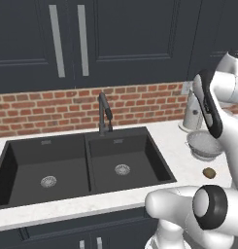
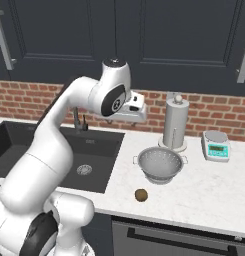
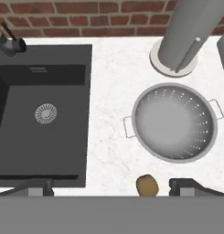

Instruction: Put the colander in the sink, put the kiwi in the colander, and turn on the sink faucet and pour water over the colander.

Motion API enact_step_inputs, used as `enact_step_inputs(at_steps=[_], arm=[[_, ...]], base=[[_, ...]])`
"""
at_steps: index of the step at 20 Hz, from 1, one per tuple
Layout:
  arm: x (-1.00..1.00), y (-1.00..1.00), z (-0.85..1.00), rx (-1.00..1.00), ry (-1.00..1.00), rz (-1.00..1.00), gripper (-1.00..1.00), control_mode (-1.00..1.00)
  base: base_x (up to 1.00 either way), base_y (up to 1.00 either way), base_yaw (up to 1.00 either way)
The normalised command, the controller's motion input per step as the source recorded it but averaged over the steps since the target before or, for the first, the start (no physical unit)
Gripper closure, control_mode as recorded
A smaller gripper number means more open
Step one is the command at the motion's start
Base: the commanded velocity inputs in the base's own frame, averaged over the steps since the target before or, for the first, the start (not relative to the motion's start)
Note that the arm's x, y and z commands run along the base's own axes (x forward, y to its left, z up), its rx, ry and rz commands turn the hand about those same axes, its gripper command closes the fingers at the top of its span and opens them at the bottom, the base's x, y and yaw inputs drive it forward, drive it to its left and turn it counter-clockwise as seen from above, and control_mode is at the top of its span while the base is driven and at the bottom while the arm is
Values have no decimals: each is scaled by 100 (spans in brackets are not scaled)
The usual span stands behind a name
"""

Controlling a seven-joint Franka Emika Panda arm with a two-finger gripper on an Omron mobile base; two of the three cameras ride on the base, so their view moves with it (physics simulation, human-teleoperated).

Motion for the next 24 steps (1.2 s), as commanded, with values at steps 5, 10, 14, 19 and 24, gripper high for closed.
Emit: enact_step_inputs(at_steps=[5, 10, 14, 19, 24], arm=[[-24, -43, -16, 2, -8, -14, -100, -100], [-14, -34, -41, 9, -2, -25, -100, -100], [-12, -35, -54, 23, 5, -26, -100, -100], [-10, -40, -46, 27, 12, -21, -100, -100], [-1, -43, -30, 22, 11, -7, -100, -100]], base=[[0, 0, 0], [0, 0, 0], [0, 0, 0], [0, 0, 0], [0, 0, 0]])
